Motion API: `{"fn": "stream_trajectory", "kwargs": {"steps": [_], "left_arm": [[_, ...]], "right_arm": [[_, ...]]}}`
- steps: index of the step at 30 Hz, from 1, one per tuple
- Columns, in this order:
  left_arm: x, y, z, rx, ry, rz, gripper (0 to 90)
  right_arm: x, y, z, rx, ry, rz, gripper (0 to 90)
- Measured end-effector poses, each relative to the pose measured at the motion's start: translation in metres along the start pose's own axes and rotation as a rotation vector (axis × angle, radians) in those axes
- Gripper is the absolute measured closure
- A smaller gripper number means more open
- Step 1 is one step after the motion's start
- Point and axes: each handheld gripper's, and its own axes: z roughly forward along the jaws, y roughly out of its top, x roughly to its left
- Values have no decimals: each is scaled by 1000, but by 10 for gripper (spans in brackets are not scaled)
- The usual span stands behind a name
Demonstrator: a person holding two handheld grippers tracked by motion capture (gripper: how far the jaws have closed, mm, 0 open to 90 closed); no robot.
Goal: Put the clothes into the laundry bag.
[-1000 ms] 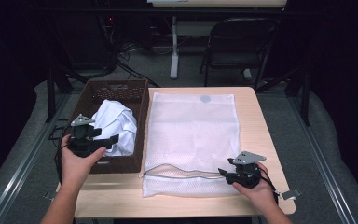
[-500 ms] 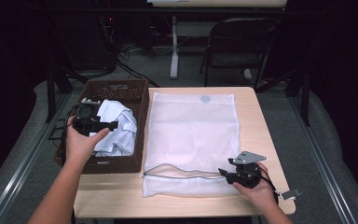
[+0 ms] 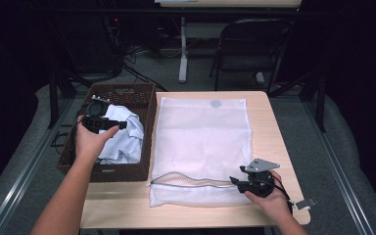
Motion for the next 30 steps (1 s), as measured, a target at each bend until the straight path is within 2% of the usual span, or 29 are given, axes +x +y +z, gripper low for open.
{"fn": "stream_trajectory", "kwargs": {"steps": [4,13,21,22,26,30], "left_arm": [[1,4,3,10,11,-3,249],[7,9,13,8,20,-40,239],[15,14,27,30,34,-62,233],[17,15,29,44,33,-72,233],[19,16,34,37,46,-93,233],[24,17,39,51,53,-117,229]], "right_arm": [[-1,0,0,0,-2,-2,425],[-1,0,0,-1,0,-2,425],[0,0,1,3,4,-2,425],[-1,0,1,2,4,-5,425],[-1,0,1,3,4,-3,425],[-1,0,1,3,5,-3,425]]}}
